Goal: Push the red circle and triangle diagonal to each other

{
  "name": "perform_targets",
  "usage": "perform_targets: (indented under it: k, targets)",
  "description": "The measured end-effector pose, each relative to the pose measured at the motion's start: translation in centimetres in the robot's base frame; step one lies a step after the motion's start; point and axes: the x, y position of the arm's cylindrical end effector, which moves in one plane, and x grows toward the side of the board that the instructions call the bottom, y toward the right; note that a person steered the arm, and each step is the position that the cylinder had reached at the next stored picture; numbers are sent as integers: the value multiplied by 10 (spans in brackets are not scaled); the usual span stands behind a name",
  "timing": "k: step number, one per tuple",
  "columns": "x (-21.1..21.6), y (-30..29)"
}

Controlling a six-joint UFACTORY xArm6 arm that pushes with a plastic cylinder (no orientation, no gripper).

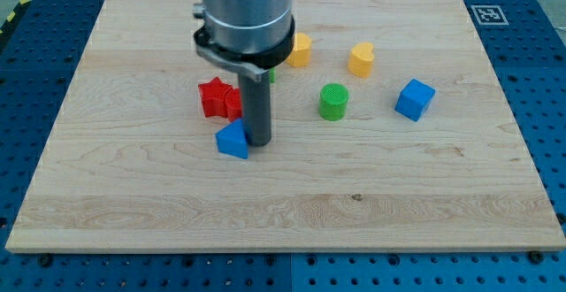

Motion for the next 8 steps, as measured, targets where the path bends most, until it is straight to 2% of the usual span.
perform_targets:
  k: [3,4,8]
  targets:
    - [-13,-70]
    - [20,-70]
    - [46,-88]
